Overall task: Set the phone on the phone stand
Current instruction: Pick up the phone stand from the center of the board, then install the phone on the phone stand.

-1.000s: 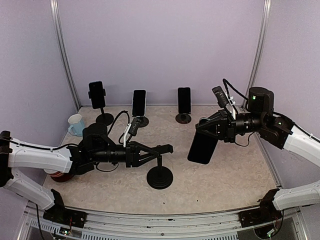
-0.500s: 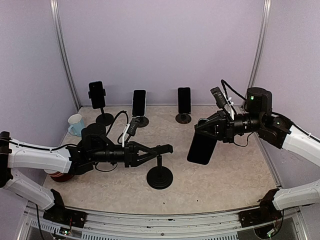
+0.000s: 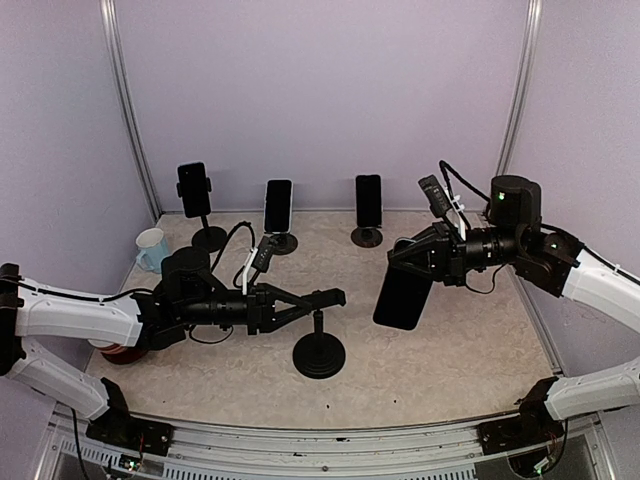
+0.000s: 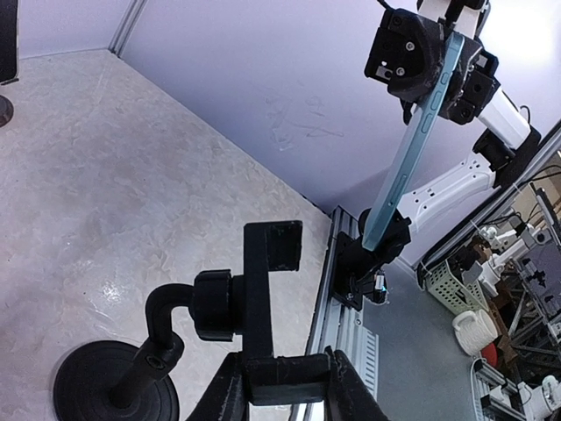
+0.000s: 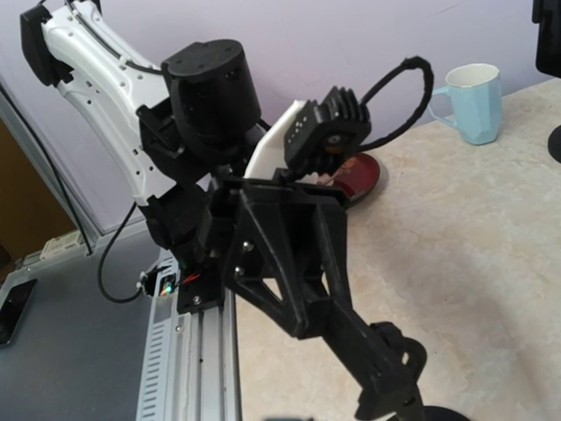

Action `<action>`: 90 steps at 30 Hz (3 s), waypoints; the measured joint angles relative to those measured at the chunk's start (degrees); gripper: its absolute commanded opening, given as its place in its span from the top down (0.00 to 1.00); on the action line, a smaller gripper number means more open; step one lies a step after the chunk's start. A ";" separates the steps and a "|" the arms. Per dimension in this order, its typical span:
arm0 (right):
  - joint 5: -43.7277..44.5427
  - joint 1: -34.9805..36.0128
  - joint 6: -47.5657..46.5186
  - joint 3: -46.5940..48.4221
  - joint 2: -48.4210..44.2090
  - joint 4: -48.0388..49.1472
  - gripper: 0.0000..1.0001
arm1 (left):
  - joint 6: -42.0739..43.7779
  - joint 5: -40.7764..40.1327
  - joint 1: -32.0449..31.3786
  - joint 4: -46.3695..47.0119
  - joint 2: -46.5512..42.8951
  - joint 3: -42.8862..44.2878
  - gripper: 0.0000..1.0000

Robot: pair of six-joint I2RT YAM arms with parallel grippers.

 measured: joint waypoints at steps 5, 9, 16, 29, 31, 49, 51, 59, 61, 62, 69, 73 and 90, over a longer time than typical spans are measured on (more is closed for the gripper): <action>0.00 0.00 -0.02 0.00 0.00 -0.02 1.00 | 0.00 0.02 0.04 0.17 0.00 -0.04 0.90; -0.02 0.00 -0.28 0.00 0.31 -0.07 1.00 | 0.00 0.00 0.04 0.15 0.00 -0.04 0.97; -1.49 0.09 -1.31 0.31 1.53 -0.52 1.00 | 0.02 0.11 0.04 0.15 0.00 -0.04 1.00; -9.81 5.64 -3.17 8.55 8.76 0.76 1.00 | 3.34 8.20 0.07 -8.57 3.17 8.11 1.00; -11.17 6.56 -3.04 9.64 10.27 1.62 1.00 | 4.24 9.64 0.15 -9.44 3.93 9.70 1.00; -21.16 12.92 1.75 17.03 21.27 11.10 1.00 | 11.08 19.63 2.51 -10.40 5.90 15.58 1.00; -21.31 12.92 1.73 18.08 21.86 11.02 1.00 | 11.19 19.74 2.80 -11.10 5.92 16.50 1.00; -21.18 12.92 0.42 20.87 22.05 10.14 1.00 | 15.04 20.26 2.12 -17.03 7.17 25.35 1.00; -21.07 12.92 0.13 21.09 22.05 9.79 1.00 | 15.39 20.63 2.01 -16.57 7.39 25.40 1.00; -21.05 12.92 0.00 21.22 22.05 9.53 1.00 | 15.41 20.83 1.97 -16.06 7.43 25.00 1.00; -20.96 12.92 -0.17 22.21 22.05 9.05 1.00 | 16.28 21.29 1.86 -15.91 7.43 20.46 1.00; -21.09 12.92 -0.17 22.23 22.05 9.05 1.00 | 16.44 21.70 1.86 -16.15 7.43 20.22 1.00; -25.00 12.92 1.55 22.16 25.22 14.19 1.00 | 16.50 25.81 1.31 -13.64 6.91 19.02 1.00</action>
